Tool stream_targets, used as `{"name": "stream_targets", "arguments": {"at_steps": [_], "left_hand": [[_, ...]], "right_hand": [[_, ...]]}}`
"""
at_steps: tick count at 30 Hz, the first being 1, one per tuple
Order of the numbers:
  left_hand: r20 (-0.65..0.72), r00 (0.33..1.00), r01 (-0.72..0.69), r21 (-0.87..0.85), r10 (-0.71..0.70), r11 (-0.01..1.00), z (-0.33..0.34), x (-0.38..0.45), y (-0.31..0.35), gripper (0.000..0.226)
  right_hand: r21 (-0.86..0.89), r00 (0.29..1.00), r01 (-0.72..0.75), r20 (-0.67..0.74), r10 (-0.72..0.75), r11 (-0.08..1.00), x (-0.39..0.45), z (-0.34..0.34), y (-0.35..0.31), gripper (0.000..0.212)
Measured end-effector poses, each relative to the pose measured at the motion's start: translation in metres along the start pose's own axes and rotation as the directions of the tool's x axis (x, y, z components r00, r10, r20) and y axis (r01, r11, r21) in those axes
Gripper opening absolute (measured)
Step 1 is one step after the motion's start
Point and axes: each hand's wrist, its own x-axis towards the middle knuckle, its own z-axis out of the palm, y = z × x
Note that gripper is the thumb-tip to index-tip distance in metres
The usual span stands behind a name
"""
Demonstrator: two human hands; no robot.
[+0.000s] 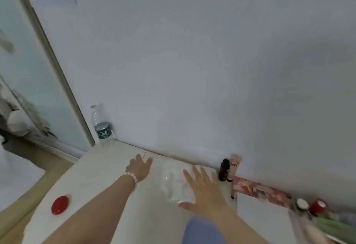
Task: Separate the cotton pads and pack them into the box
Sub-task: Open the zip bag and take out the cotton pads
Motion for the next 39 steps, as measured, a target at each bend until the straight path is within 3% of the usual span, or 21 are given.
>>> {"name": "stream_targets", "arguments": {"at_steps": [2,7,11,13,17,19,21,24,26,28,30,32,35,39], "left_hand": [[-0.032,0.996,0.078,-0.061,-0.080,0.995,0.007,0.008,-0.010,0.068],[-0.034,0.994,0.093,-0.228,-0.103,0.969,0.022,0.028,-0.024,0.049],[0.041,0.988,0.146,-0.521,-0.146,0.841,0.018,0.040,-0.031,0.016],[0.109,0.989,0.142,-0.530,-0.099,0.836,0.015,0.042,-0.032,0.006],[0.073,0.997,0.001,-0.480,0.039,0.878,-0.001,0.010,-0.019,0.019],[0.047,0.988,-0.089,-0.599,0.146,0.796,-0.012,-0.015,-0.007,0.017],[0.041,0.964,-0.144,-0.745,0.261,0.651,-0.023,-0.044,0.007,0.011],[0.004,0.914,-0.208,-0.853,0.405,0.479,-0.032,-0.097,0.028,0.011],[0.007,0.881,-0.225,-0.874,0.473,0.431,-0.031,-0.140,0.034,0.010],[0.022,0.854,-0.265,-0.841,0.519,0.471,-0.022,-0.173,0.036,0.011],[0.019,0.830,-0.341,-0.774,0.558,0.533,-0.011,-0.200,0.030,0.016],[0.026,0.798,-0.413,-0.704,0.602,0.578,-0.001,-0.222,0.022,0.022],[0.030,0.766,-0.462,-0.669,0.643,0.582,0.012,-0.242,0.013,0.022],[-0.047,0.784,-0.447,-0.735,0.619,0.510,0.023,-0.254,0.010,0.030]], "right_hand": [[0.067,0.979,-0.008,0.202,-0.006,0.998,0.000,0.016,-0.006,0.103],[0.005,0.990,-0.001,0.144,0.000,1.000,0.001,0.046,-0.010,0.088],[-0.069,0.998,0.005,0.057,-0.001,0.998,0.001,0.060,-0.012,0.076],[-0.118,0.999,0.003,0.051,0.003,0.993,0.000,0.062,-0.012,0.073],[-0.143,0.998,-0.056,-0.016,0.054,0.988,-0.010,0.059,-0.014,0.076],[-0.121,0.992,-0.107,-0.074,0.098,0.987,-0.020,0.052,-0.016,0.080],[-0.096,0.981,-0.156,-0.131,0.143,0.983,-0.034,0.037,-0.021,0.082],[0.099,0.951,-0.236,-0.181,0.251,0.967,-0.059,-0.001,-0.032,0.073],[0.378,0.894,-0.298,-0.212,0.395,0.877,-0.078,-0.031,-0.041,0.056],[0.643,0.814,-0.261,-0.255,0.522,0.720,-0.089,-0.054,-0.044,0.039],[0.800,0.768,-0.164,-0.264,0.583,0.578,-0.108,-0.076,-0.050,0.019],[0.872,0.822,-0.094,-0.205,0.532,0.480,-0.130,-0.093,-0.061,0.011],[0.837,0.934,-0.095,-0.112,0.338,0.538,-0.158,-0.107,-0.080,0.024],[0.748,0.950,-0.087,-0.136,0.281,0.658,-0.173,-0.113,-0.095,0.019]]}}
